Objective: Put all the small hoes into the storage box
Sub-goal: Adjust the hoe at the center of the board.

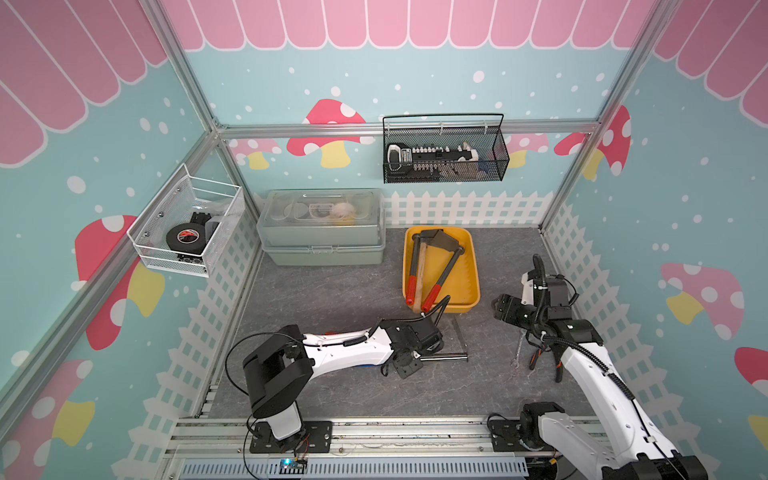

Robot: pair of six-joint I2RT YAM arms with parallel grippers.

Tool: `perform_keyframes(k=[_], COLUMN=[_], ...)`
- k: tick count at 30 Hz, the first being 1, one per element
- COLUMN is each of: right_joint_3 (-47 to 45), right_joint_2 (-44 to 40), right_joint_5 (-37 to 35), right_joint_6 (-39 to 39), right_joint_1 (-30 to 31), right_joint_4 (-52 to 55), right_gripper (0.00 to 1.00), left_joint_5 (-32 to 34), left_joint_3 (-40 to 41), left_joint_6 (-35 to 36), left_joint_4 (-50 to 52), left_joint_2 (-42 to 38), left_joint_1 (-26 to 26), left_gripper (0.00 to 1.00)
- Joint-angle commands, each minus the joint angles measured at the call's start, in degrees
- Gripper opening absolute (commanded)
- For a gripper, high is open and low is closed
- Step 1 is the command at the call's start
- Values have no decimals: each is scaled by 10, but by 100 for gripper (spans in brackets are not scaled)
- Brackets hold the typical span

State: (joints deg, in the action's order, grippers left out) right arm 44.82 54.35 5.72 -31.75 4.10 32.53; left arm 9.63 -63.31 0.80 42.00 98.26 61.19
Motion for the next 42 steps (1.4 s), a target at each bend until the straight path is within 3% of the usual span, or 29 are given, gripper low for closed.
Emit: perform_keyframes(k=[1, 19, 31, 42], right_joint_3=[9, 6, 5, 9], right_joint_2=[2, -9, -9, -5], right_joint_5=[8, 4, 2, 2], right_joint_6=[-4, -1, -1, -1], right_joint_1=[-2, -4, -3, -4], right_joint_4=[-10, -6, -6, -6], right_gripper=[83, 83, 83, 83], left_joint_5=[-3, -61, -94, -91], left_joint_3=[10, -29, -57, -85], left_joint_6=[-2, 6, 18, 28], left_joint_4=[7, 8, 23, 28], left_joint_2=[-2, 65, 88, 103], left_joint_1=[-5, -17, -17, 14], left_gripper=[35, 34, 16, 1])
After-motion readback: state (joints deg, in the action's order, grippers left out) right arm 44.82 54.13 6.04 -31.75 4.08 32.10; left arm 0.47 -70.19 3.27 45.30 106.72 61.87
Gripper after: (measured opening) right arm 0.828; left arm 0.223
